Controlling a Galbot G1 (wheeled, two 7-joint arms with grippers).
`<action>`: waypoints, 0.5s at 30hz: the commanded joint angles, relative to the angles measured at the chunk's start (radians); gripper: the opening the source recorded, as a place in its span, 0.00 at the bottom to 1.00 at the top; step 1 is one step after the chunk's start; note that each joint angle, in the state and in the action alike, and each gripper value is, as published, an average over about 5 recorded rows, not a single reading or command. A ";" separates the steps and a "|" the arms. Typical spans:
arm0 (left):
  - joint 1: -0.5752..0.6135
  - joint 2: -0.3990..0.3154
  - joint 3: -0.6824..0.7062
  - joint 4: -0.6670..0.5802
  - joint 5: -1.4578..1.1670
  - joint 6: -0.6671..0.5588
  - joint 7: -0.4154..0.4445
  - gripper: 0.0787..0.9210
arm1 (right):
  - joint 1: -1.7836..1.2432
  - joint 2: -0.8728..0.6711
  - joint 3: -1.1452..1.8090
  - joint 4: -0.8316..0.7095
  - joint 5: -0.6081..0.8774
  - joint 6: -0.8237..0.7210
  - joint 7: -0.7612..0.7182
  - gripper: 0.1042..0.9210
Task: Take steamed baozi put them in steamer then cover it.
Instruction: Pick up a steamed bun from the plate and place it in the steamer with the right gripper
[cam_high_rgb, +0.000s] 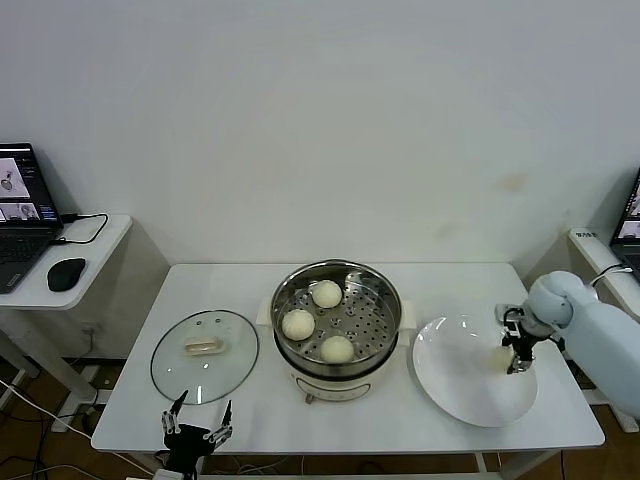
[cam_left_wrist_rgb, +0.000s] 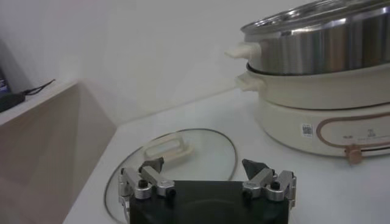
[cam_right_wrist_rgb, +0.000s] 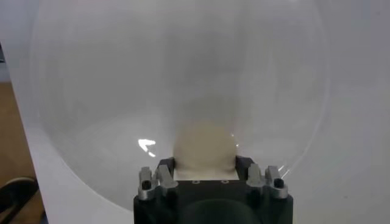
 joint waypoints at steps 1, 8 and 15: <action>-0.005 0.000 0.003 0.000 0.004 -0.002 -0.003 0.88 | 0.190 -0.073 -0.138 0.105 0.237 -0.067 -0.030 0.61; -0.015 0.006 -0.008 -0.015 0.009 -0.003 -0.003 0.88 | 0.492 -0.027 -0.399 0.139 0.432 -0.138 -0.039 0.61; -0.025 0.017 -0.026 -0.027 0.013 0.002 -0.001 0.88 | 0.751 0.104 -0.613 0.135 0.623 -0.215 -0.038 0.61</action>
